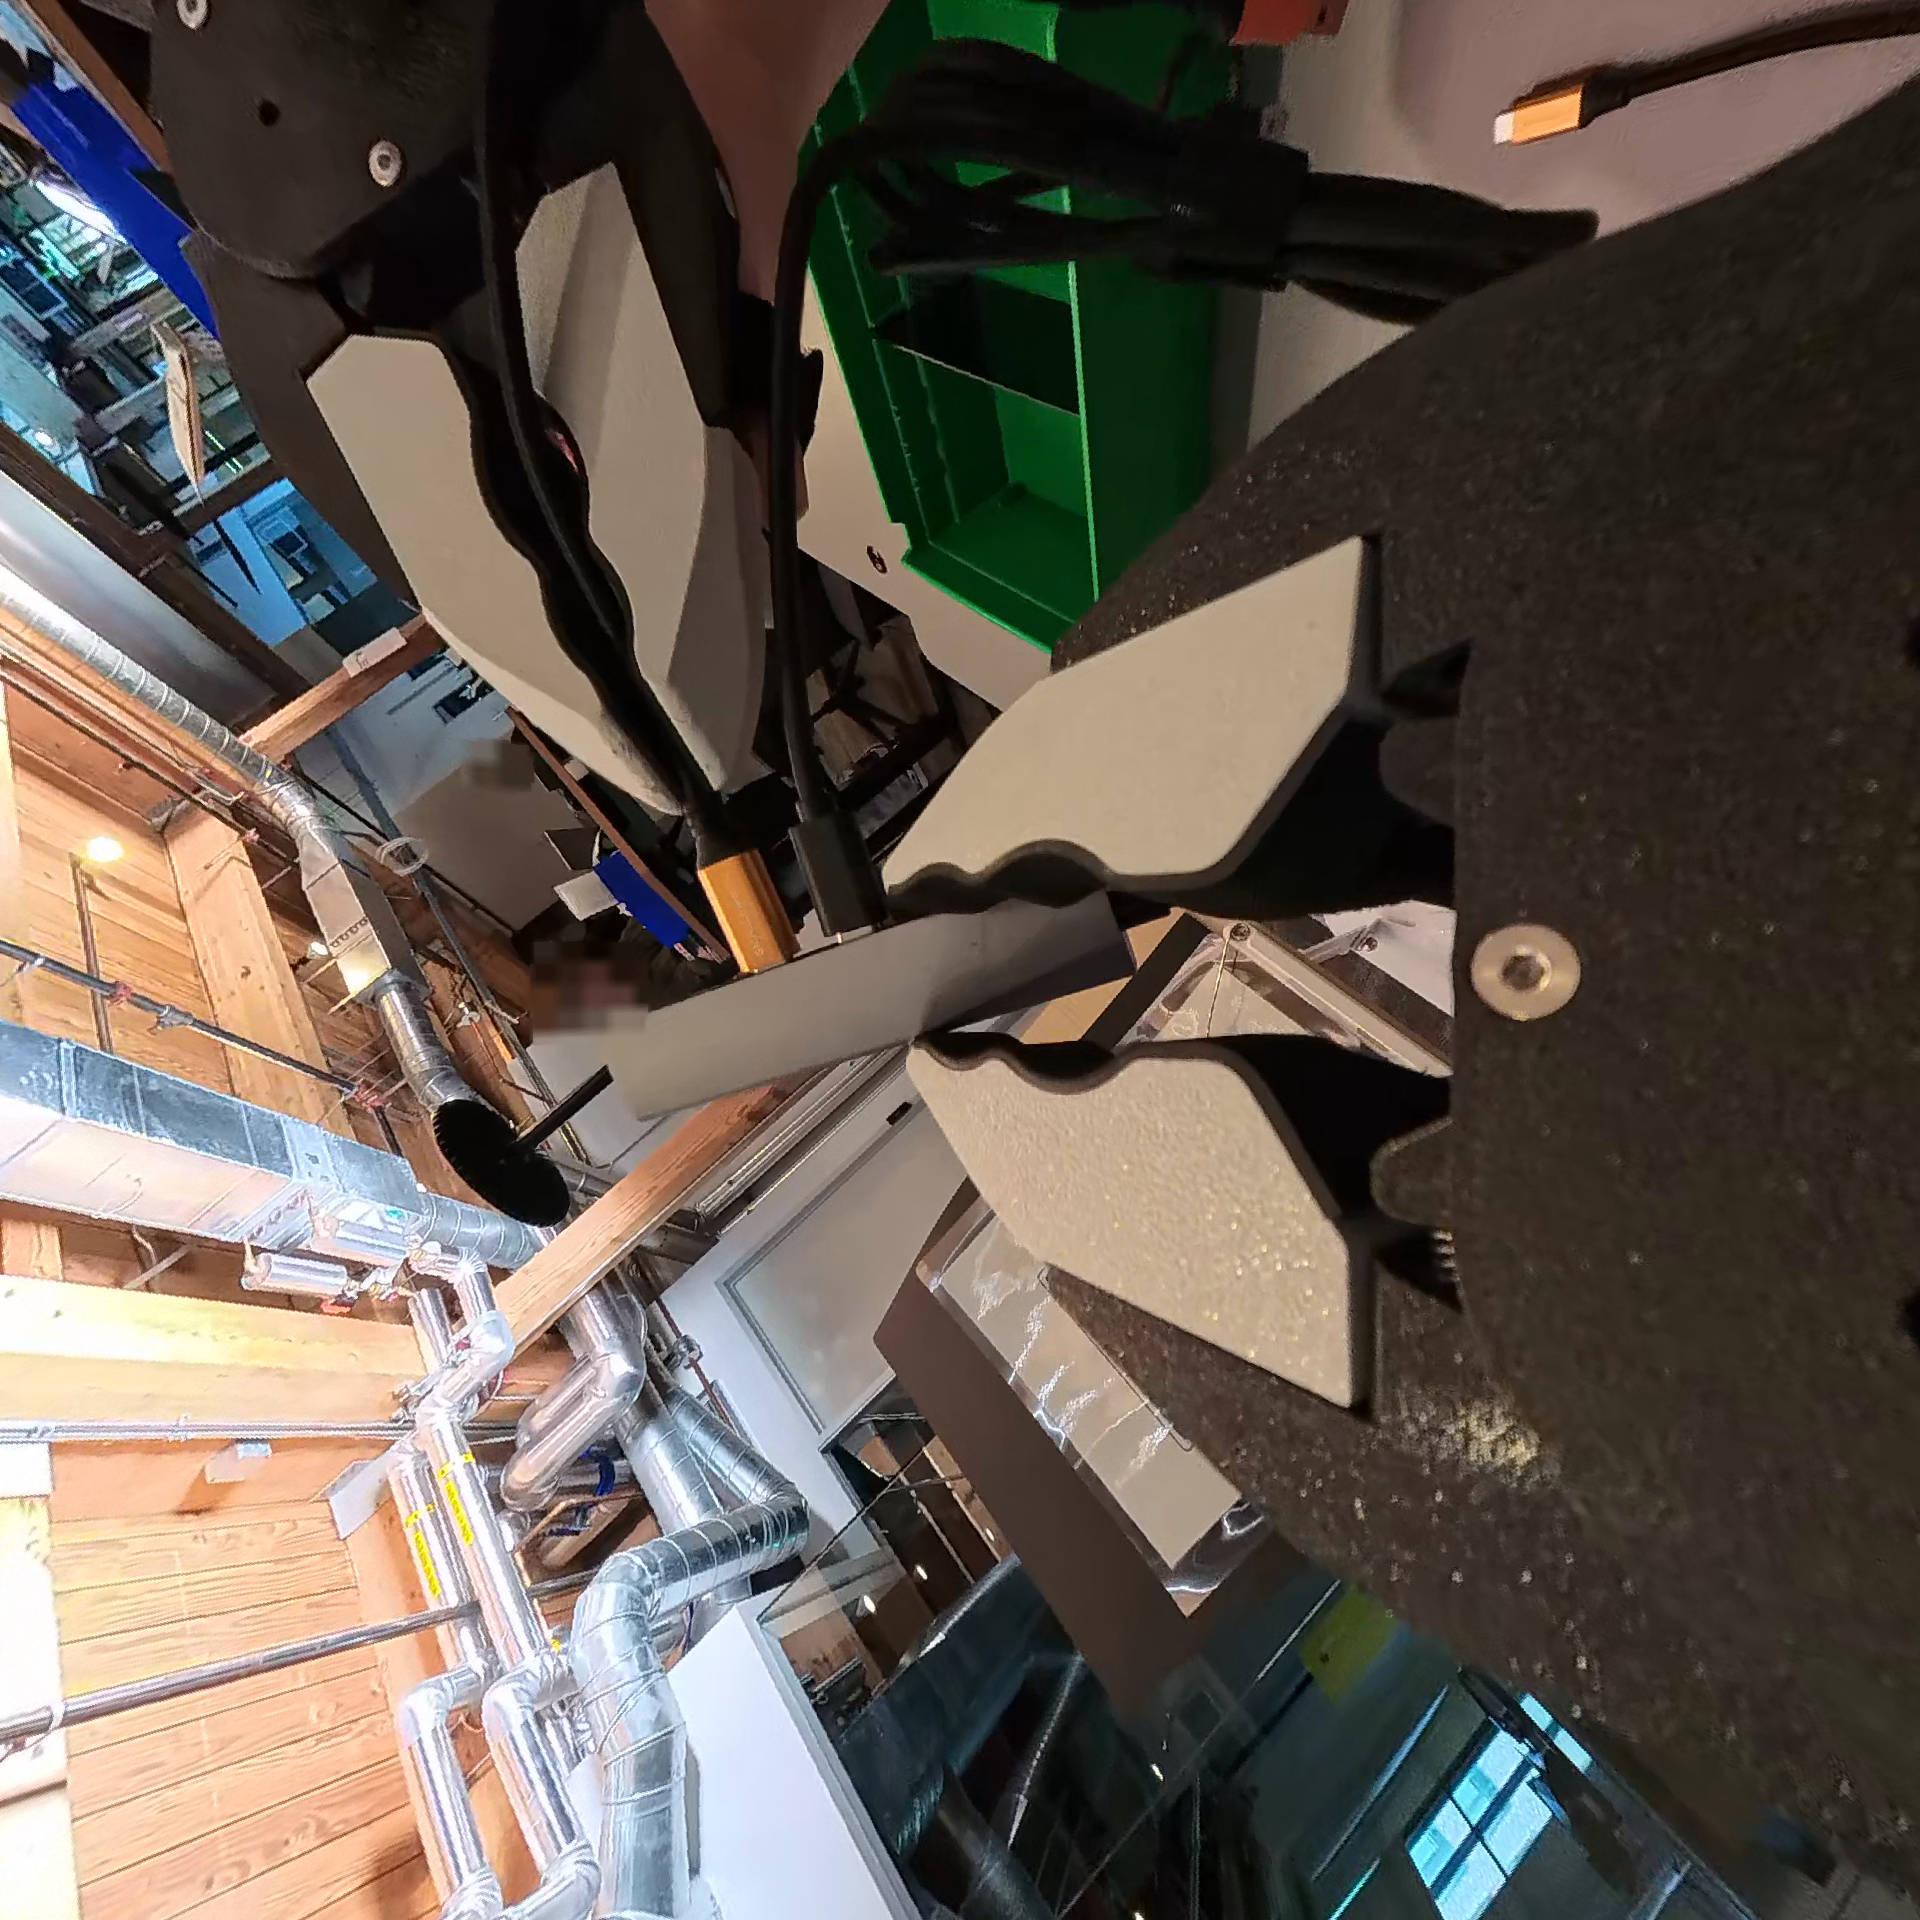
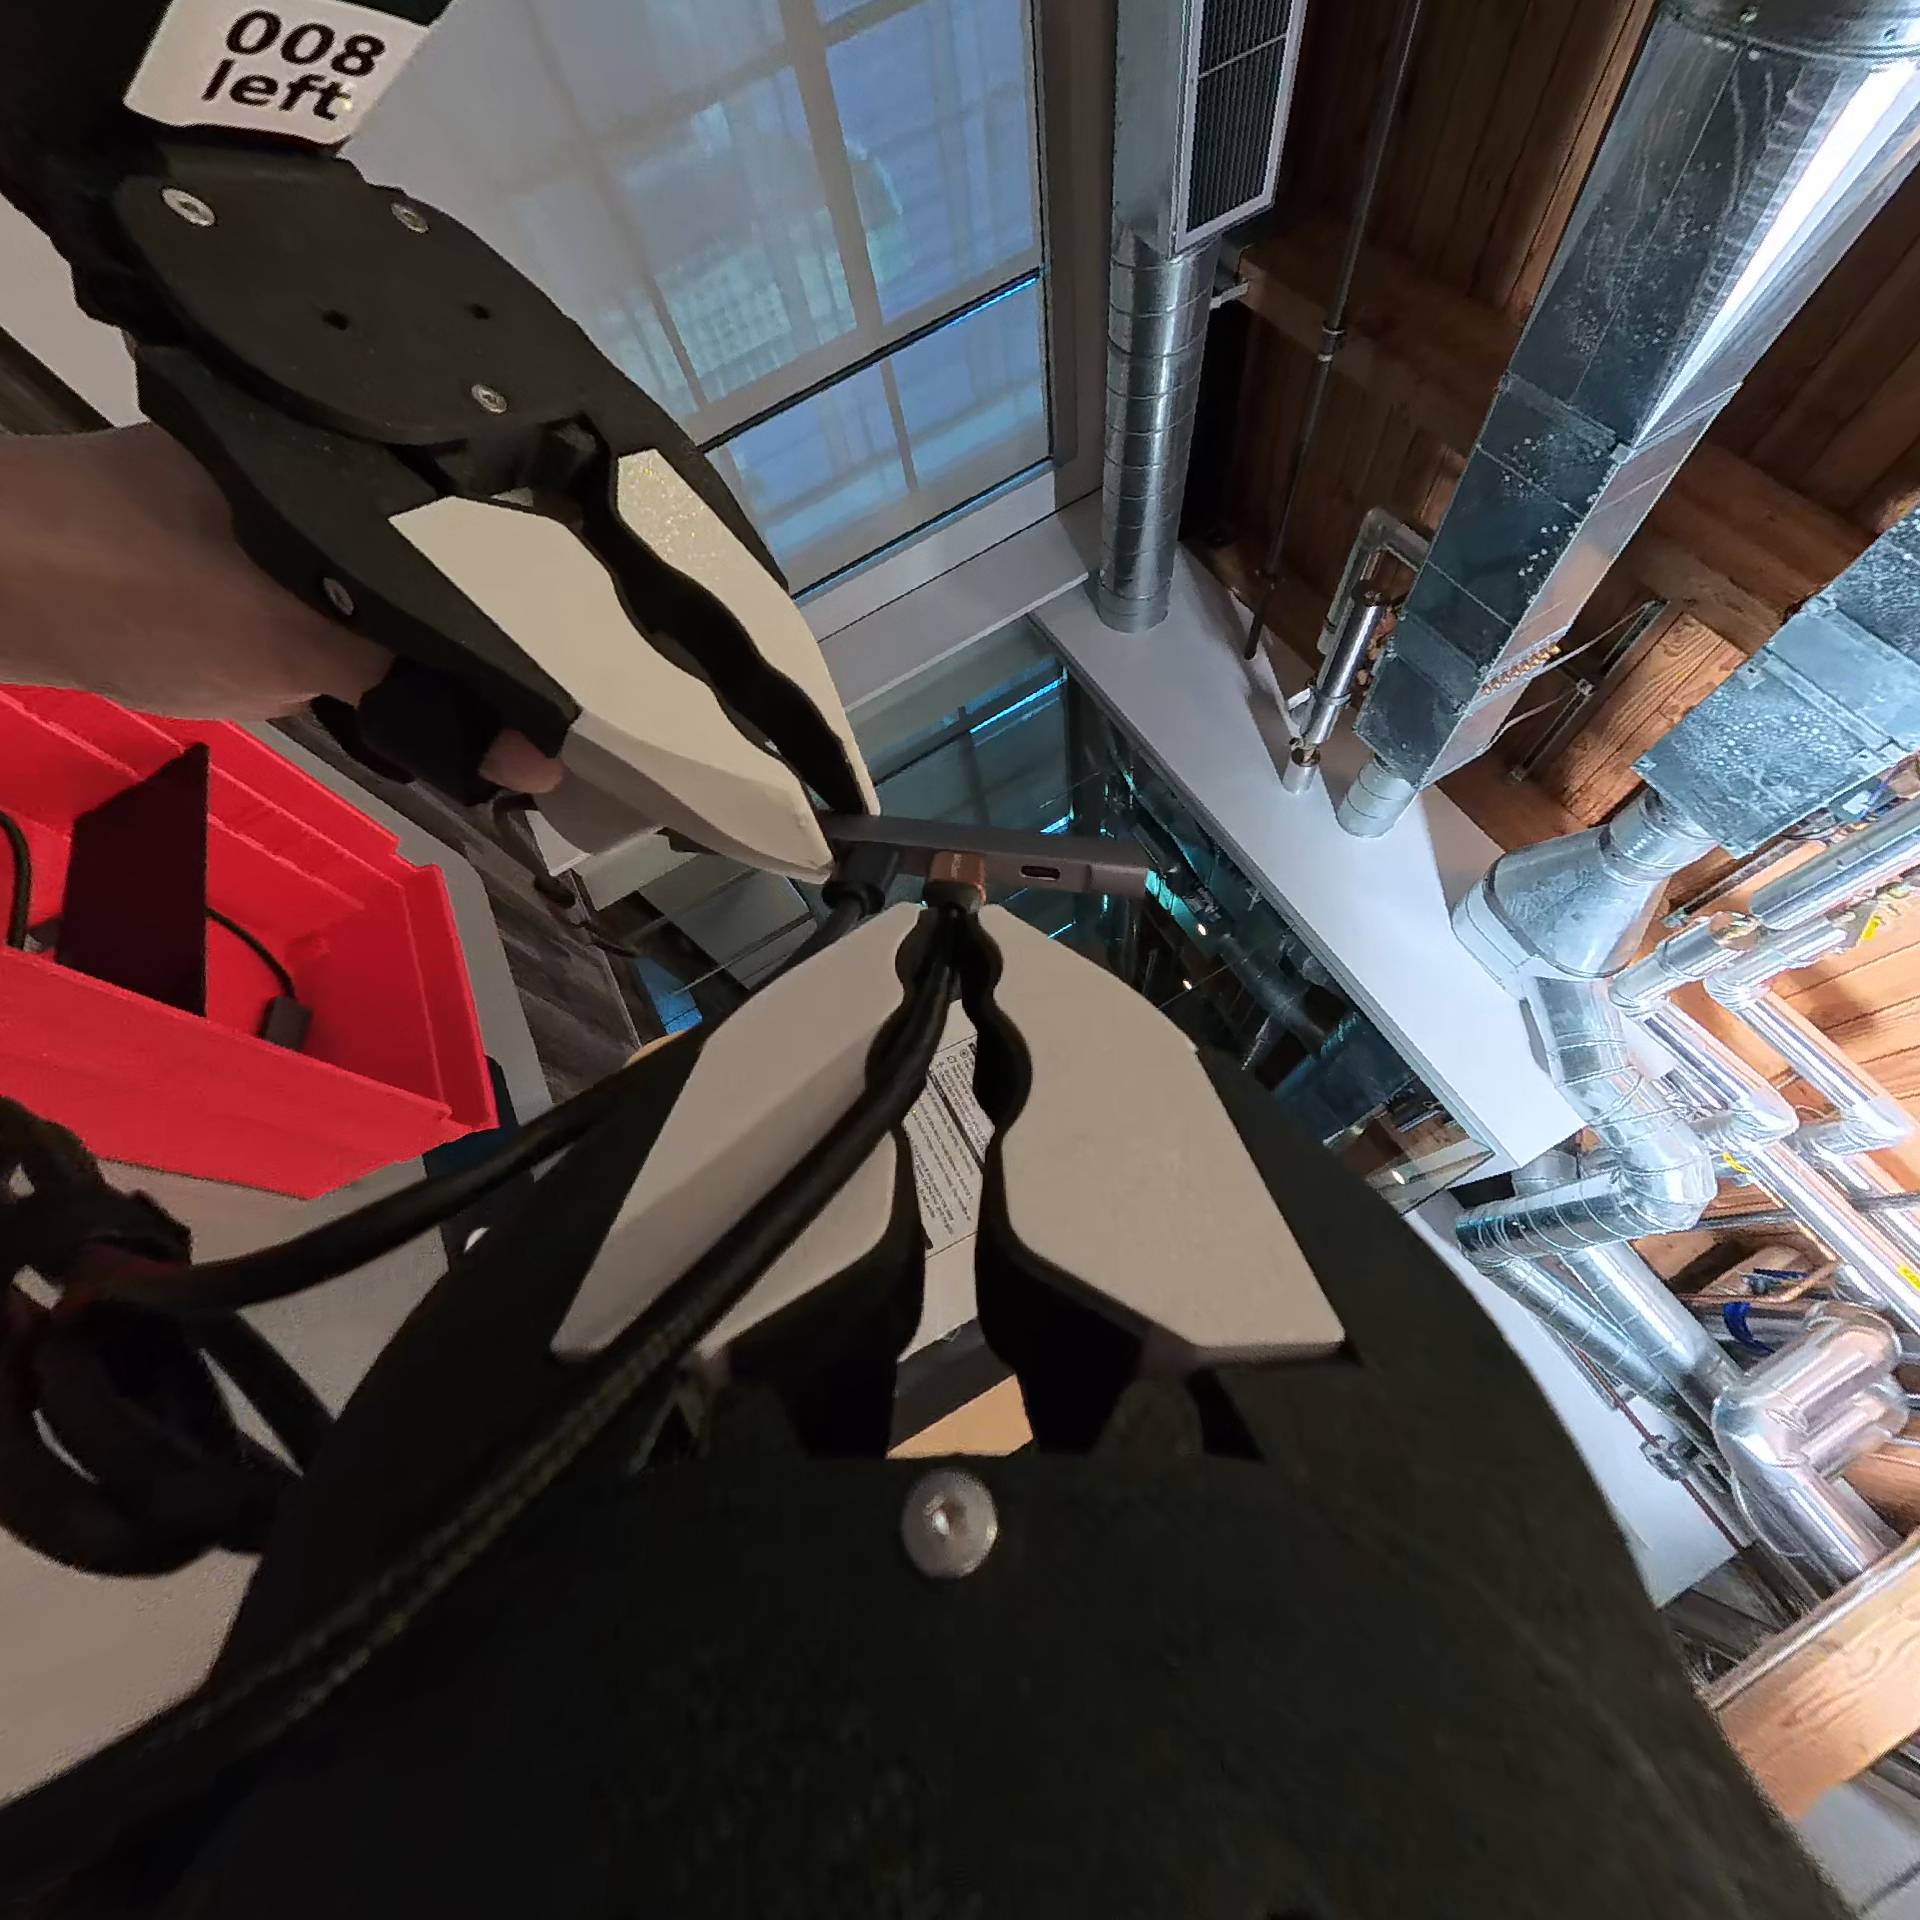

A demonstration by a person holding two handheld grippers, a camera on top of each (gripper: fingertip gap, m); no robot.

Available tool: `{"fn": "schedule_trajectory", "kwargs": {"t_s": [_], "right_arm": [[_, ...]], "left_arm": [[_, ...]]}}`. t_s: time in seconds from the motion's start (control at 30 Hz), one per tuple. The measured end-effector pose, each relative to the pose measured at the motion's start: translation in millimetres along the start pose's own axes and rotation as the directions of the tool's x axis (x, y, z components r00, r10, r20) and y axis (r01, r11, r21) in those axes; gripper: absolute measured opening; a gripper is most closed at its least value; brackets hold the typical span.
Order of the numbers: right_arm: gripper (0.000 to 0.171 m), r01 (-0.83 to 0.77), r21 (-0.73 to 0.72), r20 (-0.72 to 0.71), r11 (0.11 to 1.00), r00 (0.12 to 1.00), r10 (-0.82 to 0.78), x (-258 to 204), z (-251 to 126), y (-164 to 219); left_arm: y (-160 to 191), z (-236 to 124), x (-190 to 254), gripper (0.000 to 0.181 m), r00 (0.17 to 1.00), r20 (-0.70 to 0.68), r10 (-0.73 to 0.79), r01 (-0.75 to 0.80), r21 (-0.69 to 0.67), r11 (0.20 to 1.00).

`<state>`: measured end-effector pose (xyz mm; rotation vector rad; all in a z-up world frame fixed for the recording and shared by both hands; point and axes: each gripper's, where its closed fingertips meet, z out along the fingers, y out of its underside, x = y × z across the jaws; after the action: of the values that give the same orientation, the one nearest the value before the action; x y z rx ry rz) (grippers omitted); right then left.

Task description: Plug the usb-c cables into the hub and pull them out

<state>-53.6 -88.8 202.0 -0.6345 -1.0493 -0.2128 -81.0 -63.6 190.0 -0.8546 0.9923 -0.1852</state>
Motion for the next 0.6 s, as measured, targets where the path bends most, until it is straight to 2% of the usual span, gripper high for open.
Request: {"fn": "schedule_trajectory", "kwargs": {"t_s": [0.1, 0.2, 0.33, 0.4, 0.47, 0.6], "right_arm": [[0.006, -0.012, -0.009, 0.000, 1.000, 1.000, 0.012, 0.3, 1.2, 2.5], [0.007, -0.013, -0.049, 0.039, 0.999, 0.999, 0.015, -7.6, 8.4, 17.8], [0.008, -0.014, -0.220, 0.180, 0.975, 0.982, 0.055, -27.9, 12.8, 72.5], [0.008, -0.023, -0.361, 0.251, 0.932, 0.960, 0.121, -36.8, 5.3, 108.1], [0.008, -0.026, -0.468, 0.246, 0.884, 0.956, 0.158, -35.5, -1.9, 135.7], [0.008, -0.046, -0.601, 0.245, 0.798, 0.940, 0.238, -39.7, -13.0, 166.5]], "left_arm": [[2.0, 1.3, -1.3, 0.022, 1.000, 0.006, 0.004, -0.004, -0.006, 1.000], [17.7, 5.4, -7.3, 0.022, 1.000, 0.002, -0.006, 0.006, -0.102, 0.995], [57.3, 7.6, -26.1, 0.022, 0.996, 0.067, -0.056, 0.072, -0.266, 0.961], [84.0, 8.3, -30.8, 0.022, 0.990, 0.088, -0.107, 0.132, -0.371, 0.919], [111.3, 9.8, -26.7, 0.022, 0.990, 0.071, -0.124, 0.143, -0.478, 0.867], [172.2, 12.6, -1.1, 0.022, 0.989, 0.002, -0.150, 0.109, -0.697, 0.709]]}}
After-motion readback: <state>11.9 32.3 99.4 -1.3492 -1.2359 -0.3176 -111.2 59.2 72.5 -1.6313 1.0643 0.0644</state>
